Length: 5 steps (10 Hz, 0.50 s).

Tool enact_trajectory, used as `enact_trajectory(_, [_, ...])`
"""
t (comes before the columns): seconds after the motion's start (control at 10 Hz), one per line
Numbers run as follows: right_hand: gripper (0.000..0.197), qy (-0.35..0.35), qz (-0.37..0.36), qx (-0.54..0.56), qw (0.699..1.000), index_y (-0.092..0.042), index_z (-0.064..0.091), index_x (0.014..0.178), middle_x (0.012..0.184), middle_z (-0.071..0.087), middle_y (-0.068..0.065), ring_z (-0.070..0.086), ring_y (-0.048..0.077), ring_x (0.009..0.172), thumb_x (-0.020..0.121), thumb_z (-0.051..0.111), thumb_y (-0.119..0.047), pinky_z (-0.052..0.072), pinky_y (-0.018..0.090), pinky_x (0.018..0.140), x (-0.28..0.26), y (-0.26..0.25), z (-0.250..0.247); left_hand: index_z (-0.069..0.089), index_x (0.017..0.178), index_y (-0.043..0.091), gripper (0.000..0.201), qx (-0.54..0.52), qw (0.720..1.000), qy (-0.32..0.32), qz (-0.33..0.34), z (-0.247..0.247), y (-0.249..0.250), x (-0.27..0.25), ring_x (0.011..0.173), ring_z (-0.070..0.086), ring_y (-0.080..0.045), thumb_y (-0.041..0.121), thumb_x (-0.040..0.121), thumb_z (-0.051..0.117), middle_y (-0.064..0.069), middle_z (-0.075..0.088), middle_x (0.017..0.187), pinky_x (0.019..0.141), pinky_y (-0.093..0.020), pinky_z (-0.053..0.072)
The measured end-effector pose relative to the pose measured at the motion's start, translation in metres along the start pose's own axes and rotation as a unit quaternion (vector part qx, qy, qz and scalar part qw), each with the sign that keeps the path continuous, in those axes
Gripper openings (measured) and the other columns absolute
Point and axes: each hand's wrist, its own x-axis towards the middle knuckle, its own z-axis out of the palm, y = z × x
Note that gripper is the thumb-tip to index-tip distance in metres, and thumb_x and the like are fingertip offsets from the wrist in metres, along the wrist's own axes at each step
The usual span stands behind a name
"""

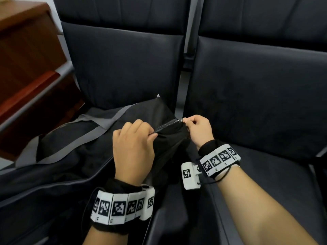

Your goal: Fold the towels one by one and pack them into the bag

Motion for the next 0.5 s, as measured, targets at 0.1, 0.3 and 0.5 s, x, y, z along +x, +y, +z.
enact_trajectory(0.1, [0.023, 0.006, -0.004, -0.020, 1.000, -0.014, 0.061, 0.070, 0.075, 0.067, 0.000, 0.062, 0.015, 0.075, 0.092, 0.065, -0.019, 0.047, 0.030, 0.074, -0.003, 0.008, 0.002, 0.055, 0.077, 0.019, 0.017, -0.006, 1.000, -0.019, -0.015, 0.000, 0.006, -0.003, 0.075, 0.052, -0.021, 0.021, 0.091, 0.066, 0.007, 0.056, 0.078, 0.073, -0.042, 0.039])
enact_trajectory(0.3, [0.015, -0.025, -0.037, -0.001, 0.999, -0.014, 0.075, 0.093, 0.094, 0.074, 0.000, 0.069, 0.020, 0.093, 0.092, 0.060, -0.015, 0.055, 0.045, 0.090, -0.009, 0.005, -0.014, 0.054, 0.080, 0.019, 0.015, 0.010, 0.996, -0.054, -0.074, 0.006, 0.019, 0.003, 0.079, 0.055, -0.022, 0.020, 0.087, 0.066, 0.006, 0.054, 0.081, 0.074, -0.042, 0.043])
enact_trajectory(0.5, [0.017, -0.042, -0.103, 0.074, 0.991, -0.026, 0.069, 0.096, 0.087, 0.073, -0.001, 0.072, 0.012, 0.075, 0.093, 0.060, -0.012, 0.053, 0.028, 0.066, -0.013, -0.063, -0.078, 0.063, 0.097, 0.019, 0.014, 0.011, 0.996, -0.057, -0.073, 0.009, 0.065, 0.032, 0.090, 0.057, -0.026, 0.023, 0.085, 0.069, 0.001, 0.060, 0.094, 0.078, -0.046, 0.048])
